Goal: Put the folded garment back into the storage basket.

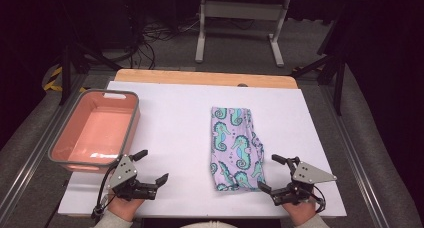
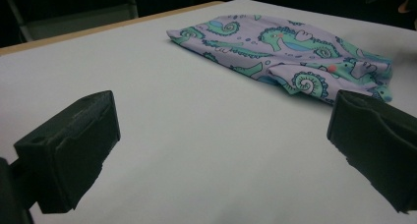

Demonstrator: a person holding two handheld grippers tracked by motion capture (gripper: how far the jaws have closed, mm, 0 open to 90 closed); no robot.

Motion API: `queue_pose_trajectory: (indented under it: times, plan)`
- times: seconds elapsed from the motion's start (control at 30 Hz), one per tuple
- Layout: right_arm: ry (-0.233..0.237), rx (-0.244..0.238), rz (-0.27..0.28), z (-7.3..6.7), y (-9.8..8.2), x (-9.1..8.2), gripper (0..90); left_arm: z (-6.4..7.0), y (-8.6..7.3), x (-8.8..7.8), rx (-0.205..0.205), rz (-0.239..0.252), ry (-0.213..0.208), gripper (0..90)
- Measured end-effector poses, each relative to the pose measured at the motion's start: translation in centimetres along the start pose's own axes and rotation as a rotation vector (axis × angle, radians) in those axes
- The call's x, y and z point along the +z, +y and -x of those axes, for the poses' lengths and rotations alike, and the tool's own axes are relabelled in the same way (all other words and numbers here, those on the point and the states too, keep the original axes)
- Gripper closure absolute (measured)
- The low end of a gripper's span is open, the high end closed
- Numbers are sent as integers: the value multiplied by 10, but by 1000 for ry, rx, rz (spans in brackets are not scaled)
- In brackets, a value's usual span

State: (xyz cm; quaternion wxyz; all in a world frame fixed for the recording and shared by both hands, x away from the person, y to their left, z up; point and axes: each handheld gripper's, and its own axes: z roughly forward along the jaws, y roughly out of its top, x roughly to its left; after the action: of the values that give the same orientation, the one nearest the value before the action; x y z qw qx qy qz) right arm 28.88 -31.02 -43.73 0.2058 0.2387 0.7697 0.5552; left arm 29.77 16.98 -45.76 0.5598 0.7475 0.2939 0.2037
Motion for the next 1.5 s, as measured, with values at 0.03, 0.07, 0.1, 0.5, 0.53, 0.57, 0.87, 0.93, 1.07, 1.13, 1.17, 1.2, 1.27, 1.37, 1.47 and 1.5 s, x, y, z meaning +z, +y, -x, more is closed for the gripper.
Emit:
queue_pose_trajectory:
  times: [0.03,0.07,0.1,0.5,0.53,0.57,0.87,0.93,1.07,1.13,1.17,1.2,1.27,1.37,1.47,1.5]
  plan:
    - [0,0,0,0,0,0,20,0,0,1,5,-12,0,2]
    - [1,0,2,0,0,0,21,0,1,2,-1,-18,-18,1]
    - [1,0,2,0,0,0,21,0,1,2,-1,-18,-18,2]
    - [4,4,5,1,1,-1,22,3,14,4,19,-59,-38,27]
    - [3,5,6,1,1,-1,23,2,16,5,10,-54,-46,31]
    - [3,5,6,1,1,-1,23,2,16,5,10,-54,-46,33]
    - [6,8,1,2,2,-2,29,-2,37,11,59,-98,-88,79]
    - [9,9,-2,2,2,-2,31,-1,41,13,72,-105,-92,83]
    - [6,9,-3,3,2,-3,37,-1,49,17,72,-102,-111,88]
    - [8,7,-6,4,3,-3,48,-1,55,22,71,-106,-121,88]
    - [8,7,-6,4,3,-3,48,-1,55,22,71,-106,-121,88]
    - [12,9,-5,3,3,-4,53,-2,59,24,75,-107,-123,88]
    - [10,6,-6,3,3,-4,54,-3,64,27,71,-109,-129,89]
    - [11,6,-9,4,4,-4,56,-4,69,29,86,-117,-123,92]
    - [12,5,-7,4,4,-5,57,-7,78,31,96,-120,-121,86]
    - [12,5,-7,4,4,-5,57,-7,78,31,96,-120,-121,84]
